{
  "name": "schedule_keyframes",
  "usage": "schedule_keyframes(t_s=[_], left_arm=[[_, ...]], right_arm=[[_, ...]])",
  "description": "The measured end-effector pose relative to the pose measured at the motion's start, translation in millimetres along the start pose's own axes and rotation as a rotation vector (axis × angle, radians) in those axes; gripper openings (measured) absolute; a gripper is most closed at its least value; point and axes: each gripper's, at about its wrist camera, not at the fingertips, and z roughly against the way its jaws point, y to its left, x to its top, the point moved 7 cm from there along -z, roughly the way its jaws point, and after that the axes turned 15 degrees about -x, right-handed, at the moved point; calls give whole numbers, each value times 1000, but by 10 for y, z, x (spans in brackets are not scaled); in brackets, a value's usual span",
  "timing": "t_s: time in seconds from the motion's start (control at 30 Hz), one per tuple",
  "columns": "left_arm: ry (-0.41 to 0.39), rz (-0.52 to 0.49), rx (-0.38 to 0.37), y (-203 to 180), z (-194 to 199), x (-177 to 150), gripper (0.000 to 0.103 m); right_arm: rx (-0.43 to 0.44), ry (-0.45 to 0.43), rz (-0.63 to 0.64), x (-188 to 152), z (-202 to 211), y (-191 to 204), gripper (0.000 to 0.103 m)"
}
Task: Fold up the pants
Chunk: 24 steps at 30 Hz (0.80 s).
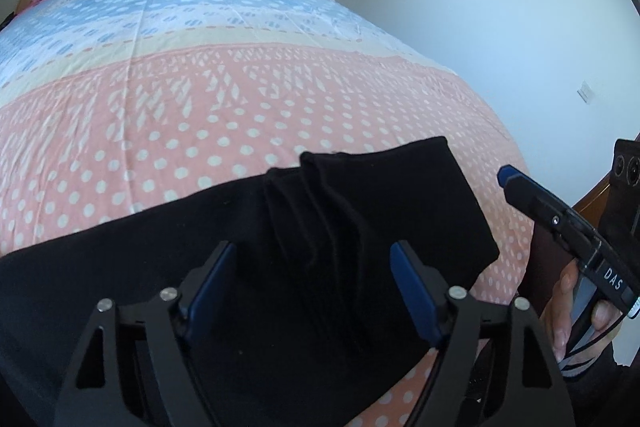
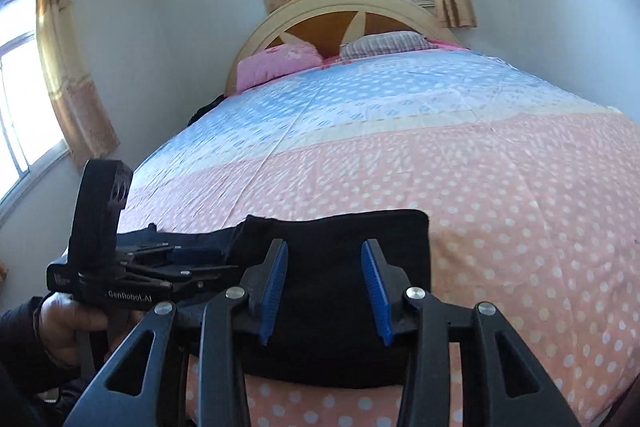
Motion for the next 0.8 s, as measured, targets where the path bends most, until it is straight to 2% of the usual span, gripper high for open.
schedule_keyframes(t_s=[0.2, 0.33, 0.4, 0.53, 0.63, 0.8], left_arm=[[-4, 5, 12, -68, -77, 14, 77], [-2, 9, 9, -96, -73, 30, 55], [2, 6, 16, -106, -87, 34, 54], [-5, 21, 34, -82, -73, 22, 45], [2, 29, 16, -103, -79, -7, 45], [-8, 22, 33, -87, -119, 4, 48]], right_arm=[[2, -33, 23, 13, 48, 39, 41], [-5, -36, 2, 35, 15, 7, 41], [-10, -26, -19, 28, -7, -25, 41], [-19, -17, -44, 16, -27, -71, 41], [-19, -12, -49, 7, -45, -72, 41], [-23, -10, -31, -28, -82, -28, 41]])
